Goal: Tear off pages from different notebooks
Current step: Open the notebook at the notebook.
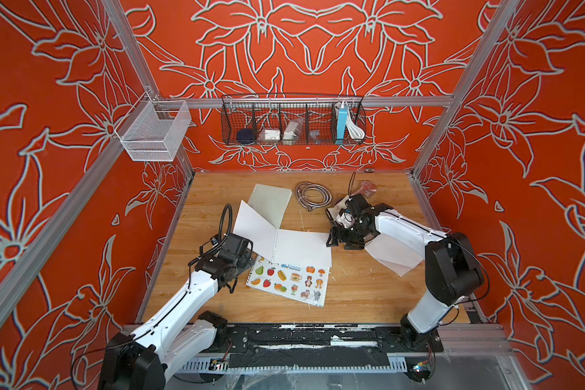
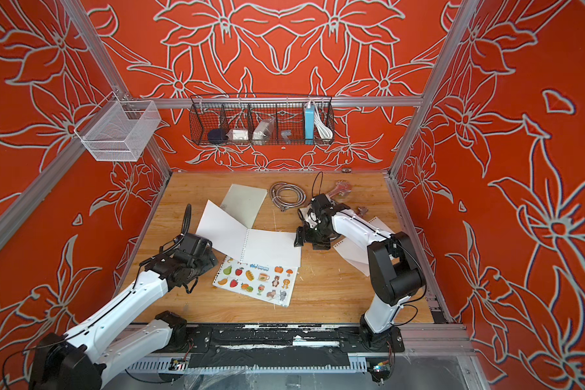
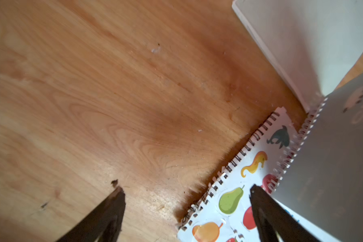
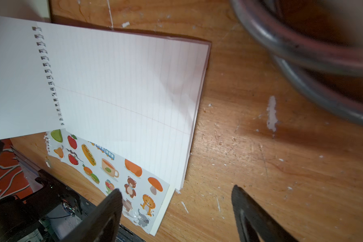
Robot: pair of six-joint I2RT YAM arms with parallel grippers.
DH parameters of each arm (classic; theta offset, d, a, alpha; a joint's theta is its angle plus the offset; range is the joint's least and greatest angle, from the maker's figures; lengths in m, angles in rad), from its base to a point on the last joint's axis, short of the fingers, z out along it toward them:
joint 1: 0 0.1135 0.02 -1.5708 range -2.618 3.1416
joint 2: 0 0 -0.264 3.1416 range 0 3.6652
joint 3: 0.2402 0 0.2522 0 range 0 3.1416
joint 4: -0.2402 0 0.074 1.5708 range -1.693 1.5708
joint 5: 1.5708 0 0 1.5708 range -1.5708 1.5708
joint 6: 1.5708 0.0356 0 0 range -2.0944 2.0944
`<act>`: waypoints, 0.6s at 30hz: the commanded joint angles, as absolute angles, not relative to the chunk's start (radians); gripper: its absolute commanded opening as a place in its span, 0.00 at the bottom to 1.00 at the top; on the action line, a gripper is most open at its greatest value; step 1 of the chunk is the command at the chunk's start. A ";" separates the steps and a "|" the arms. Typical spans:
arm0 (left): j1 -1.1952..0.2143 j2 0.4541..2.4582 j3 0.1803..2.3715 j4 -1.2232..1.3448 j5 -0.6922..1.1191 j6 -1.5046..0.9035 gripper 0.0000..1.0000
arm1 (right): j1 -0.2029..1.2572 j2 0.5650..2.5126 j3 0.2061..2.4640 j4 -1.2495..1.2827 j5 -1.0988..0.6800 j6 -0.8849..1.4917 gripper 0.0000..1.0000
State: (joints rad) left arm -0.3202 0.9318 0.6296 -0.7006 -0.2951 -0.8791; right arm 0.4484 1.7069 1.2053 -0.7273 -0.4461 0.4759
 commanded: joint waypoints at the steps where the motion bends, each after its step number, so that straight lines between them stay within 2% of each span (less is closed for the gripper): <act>1: -0.316 0.914 0.673 -0.762 -0.280 -0.841 0.88 | 0.466 1.733 1.258 -0.771 -0.392 0.453 0.84; 5: -0.333 0.894 0.749 -0.852 -0.270 -0.784 0.87 | 0.492 1.757 1.301 -0.798 -0.361 0.437 0.85; 9: -0.360 0.742 0.826 -1.070 -0.488 -0.846 0.87 | 0.504 1.782 1.320 -0.795 -0.353 0.438 0.84; 11: -0.359 0.653 0.825 -1.034 -0.516 -0.812 0.86 | 0.510 1.793 1.327 -0.785 -0.354 0.436 0.84; 14: -0.359 0.637 0.795 -0.852 -0.401 -0.701 0.86 | 0.520 1.819 1.349 -0.781 -0.363 0.435 0.84; 18: -0.350 0.876 0.815 -0.657 -0.149 -0.615 0.86 | 0.536 1.862 1.394 -0.802 -0.349 0.426 0.82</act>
